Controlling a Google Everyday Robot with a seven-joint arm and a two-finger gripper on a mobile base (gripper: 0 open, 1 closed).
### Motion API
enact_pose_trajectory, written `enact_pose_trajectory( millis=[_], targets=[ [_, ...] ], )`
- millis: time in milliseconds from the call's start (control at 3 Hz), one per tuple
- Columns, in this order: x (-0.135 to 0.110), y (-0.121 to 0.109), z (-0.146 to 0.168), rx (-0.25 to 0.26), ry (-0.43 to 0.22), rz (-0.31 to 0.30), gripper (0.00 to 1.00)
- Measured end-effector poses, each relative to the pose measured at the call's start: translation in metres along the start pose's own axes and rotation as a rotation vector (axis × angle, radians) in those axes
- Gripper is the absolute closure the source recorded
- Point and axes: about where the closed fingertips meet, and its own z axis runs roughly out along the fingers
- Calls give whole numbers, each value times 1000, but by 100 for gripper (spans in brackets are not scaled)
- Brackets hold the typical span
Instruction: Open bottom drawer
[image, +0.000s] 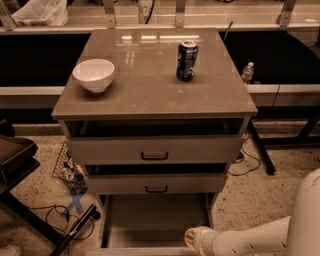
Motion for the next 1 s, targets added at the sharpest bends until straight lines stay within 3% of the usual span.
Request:
enact_pose_trajectory(
  millis=[667, 1000],
  targets=[
    [-16, -14, 62, -43, 22, -56, 100],
    [-15, -11, 104, -78, 49, -83, 100]
  ],
)
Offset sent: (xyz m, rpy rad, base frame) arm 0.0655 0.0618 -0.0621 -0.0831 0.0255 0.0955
